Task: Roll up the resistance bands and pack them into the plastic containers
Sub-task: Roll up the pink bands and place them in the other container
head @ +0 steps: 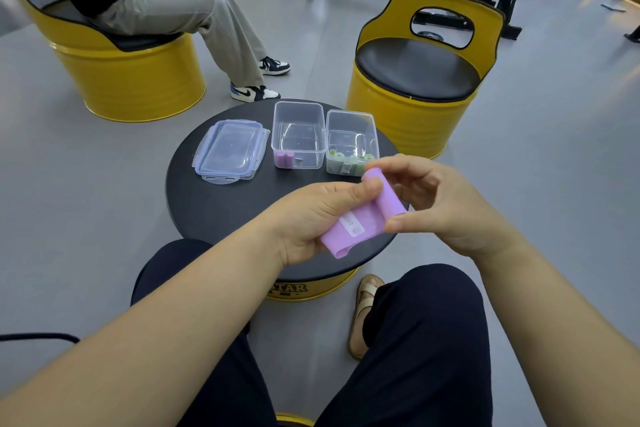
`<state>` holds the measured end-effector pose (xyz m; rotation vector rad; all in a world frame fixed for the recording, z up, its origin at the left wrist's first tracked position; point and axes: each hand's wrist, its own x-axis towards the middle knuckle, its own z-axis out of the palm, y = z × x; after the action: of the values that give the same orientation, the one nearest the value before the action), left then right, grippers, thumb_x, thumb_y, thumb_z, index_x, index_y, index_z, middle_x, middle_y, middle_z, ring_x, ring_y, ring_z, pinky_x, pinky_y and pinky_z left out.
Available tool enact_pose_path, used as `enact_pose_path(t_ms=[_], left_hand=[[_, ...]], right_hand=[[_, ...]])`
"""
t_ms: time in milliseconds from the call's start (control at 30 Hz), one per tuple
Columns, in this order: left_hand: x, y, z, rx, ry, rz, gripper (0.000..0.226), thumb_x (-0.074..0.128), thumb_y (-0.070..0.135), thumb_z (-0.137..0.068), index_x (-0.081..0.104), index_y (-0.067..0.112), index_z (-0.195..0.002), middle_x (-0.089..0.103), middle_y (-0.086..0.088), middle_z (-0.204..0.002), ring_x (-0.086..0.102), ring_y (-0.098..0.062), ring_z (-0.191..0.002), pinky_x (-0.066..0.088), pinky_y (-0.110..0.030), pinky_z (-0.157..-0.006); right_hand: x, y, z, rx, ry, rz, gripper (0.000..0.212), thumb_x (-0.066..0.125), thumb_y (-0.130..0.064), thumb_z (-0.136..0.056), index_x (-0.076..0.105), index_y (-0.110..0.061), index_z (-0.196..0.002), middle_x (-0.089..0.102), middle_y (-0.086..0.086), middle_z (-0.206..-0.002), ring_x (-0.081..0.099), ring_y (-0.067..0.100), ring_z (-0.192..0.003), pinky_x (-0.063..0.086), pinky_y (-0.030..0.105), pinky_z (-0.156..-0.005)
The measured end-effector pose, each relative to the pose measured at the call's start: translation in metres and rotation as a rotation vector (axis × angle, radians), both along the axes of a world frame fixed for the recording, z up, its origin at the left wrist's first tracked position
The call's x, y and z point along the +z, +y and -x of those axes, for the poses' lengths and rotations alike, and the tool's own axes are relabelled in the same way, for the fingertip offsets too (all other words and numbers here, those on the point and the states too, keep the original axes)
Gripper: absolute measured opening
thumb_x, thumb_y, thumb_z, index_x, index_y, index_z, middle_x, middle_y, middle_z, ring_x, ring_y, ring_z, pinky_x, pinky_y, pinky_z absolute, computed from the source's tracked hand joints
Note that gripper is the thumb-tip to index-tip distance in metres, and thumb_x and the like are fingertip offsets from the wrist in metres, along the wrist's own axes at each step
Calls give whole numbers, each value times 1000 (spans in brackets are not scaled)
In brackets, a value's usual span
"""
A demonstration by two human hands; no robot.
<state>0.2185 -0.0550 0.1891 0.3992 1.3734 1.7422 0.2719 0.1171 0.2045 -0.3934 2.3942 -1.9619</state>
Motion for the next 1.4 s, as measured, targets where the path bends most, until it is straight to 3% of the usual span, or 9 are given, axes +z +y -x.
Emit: enact_pose_path(t_ms=[67,133,233,433,567,733,1067,1233,1400], left_hand=[[1,-1,0,23,-13,38,33,80,43,-59,77,14,-75,62,-16,-99,54,-27,-96,35,-41,-88],[0,-2,0,27,-11,65,25,79,37,-69,76,12,-71,66,-14,-95,61,-22,-86,46,-32,-81],[3,-3,0,29,-7,86,24,68,36,-60,74,13,-61,69,-4,-74,64,-11,-66,51,-19,-63],[5,-5,1,8,57,138,24,66,36,-59,73,13,-61,67,-2,-68,59,-11,-63,48,-19,-62],[4,-6,0,-29,82,153,22,66,35,-63,71,14,-64,65,0,-64,59,-9,-57,48,-17,-56],[6,-6,-1,-95,149,147,16,82,32,-63,73,20,-57,62,7,-57,56,-4,-53,45,-15,-54],[7,-4,-3,-62,140,113,22,61,37,-67,69,17,-62,58,5,-53,50,-6,-45,39,-14,-41],[3,-3,-4,-54,120,135,23,64,39,-65,73,19,-62,65,4,-62,56,-5,-53,45,-14,-50],[-5,-2,1,-41,177,202,27,77,40,-66,74,18,-82,69,-2,-91,61,-11,-88,49,-28,-82]], right_hand=[[3,3,0,5,-16,-100,60,86,-35,-51,66,-40,-107,66,-12,-104,60,18,-95,50,31,-88],[7,5,-1,42,-56,-185,65,82,-29,-57,58,-37,-117,64,-10,-110,59,15,-98,52,28,-87],[13,8,-2,79,-80,-297,69,80,-18,-63,52,-29,-124,60,-13,-117,57,12,-106,51,30,-87],[16,7,-1,74,-20,-444,58,79,-27,-65,56,-30,-118,59,-12,-113,56,11,-104,50,30,-86],[14,6,-2,71,52,-462,54,75,-40,-63,60,-31,-113,63,-10,-106,58,15,-100,50,29,-83],[15,7,-4,69,131,-446,49,76,-39,-62,61,-33,-108,64,-15,-100,58,14,-93,49,28,-82],[10,18,-1,121,-18,-286,49,75,-31,-64,63,-33,-111,63,-8,-109,58,19,-103,49,29,-88],[12,21,1,203,-52,-343,50,76,-29,-63,63,-34,-111,53,-11,-120,55,17,-110,49,25,-86],[13,23,5,239,-63,-466,51,78,-29,-62,64,-36,-110,50,-19,-119,53,14,-112,50,28,-87]])
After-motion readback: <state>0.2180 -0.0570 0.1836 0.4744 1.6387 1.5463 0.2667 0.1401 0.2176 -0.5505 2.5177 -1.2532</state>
